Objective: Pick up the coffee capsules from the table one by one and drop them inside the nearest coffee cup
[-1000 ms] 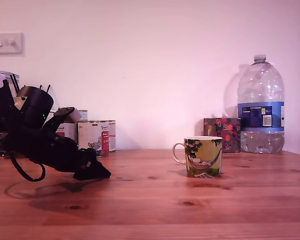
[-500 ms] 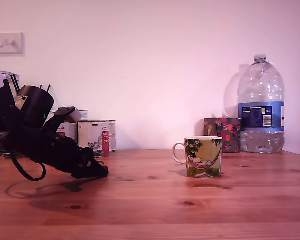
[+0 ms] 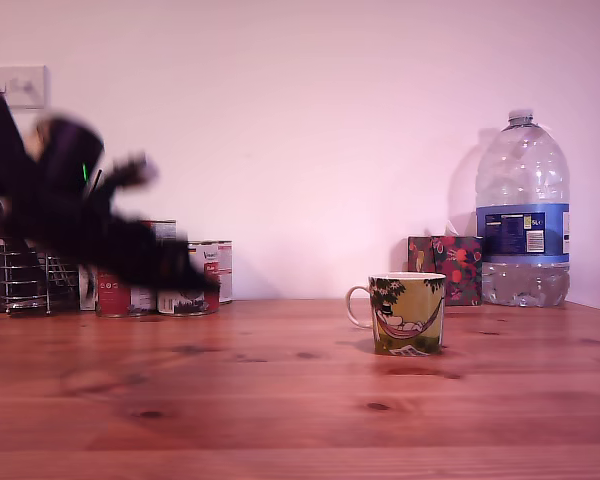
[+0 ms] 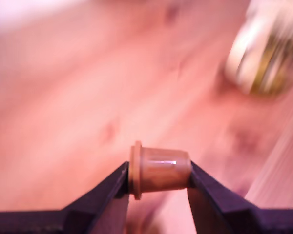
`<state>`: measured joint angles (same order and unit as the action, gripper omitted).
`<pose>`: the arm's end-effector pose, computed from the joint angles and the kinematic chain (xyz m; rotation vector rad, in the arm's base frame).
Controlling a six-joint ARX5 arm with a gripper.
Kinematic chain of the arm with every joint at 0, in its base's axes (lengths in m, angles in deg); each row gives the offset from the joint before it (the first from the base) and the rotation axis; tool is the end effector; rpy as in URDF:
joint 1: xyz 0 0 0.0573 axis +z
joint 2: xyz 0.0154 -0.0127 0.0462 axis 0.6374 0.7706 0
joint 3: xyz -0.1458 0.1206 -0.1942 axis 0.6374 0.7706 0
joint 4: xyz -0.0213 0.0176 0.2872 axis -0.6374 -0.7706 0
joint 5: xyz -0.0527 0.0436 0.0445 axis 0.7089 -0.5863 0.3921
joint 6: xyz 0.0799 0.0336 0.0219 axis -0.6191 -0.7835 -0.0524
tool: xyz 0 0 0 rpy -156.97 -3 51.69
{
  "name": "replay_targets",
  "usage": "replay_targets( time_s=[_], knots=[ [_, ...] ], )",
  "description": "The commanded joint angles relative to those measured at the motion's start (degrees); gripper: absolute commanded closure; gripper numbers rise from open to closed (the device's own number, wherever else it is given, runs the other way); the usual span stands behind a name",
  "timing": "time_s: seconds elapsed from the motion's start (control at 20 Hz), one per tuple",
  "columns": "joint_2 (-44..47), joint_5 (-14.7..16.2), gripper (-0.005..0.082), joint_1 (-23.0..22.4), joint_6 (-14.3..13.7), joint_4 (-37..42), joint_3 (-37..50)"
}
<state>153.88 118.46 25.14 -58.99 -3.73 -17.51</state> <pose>0.4171 -0.1493 0.1118 0.1724 0.3709 -0.8479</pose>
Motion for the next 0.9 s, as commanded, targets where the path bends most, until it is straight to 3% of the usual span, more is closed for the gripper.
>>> replay_targets(
  time_s=[0.0,0.3,0.6,0.85],
  knots=[
    [-2.1,0.4,0.0627,-0.7,0.7,-1.2,2.4],
    [-12.1,0.5,0.0627,-4.8,0.8,-10.1,3.0],
    [-13.7,0.7,0.0627,-9.7,2.3,-14.0,3.0],
    [-13.7,-2.6,0.0627,-14.8,2.3,-12.3,2.8]
  ],
)
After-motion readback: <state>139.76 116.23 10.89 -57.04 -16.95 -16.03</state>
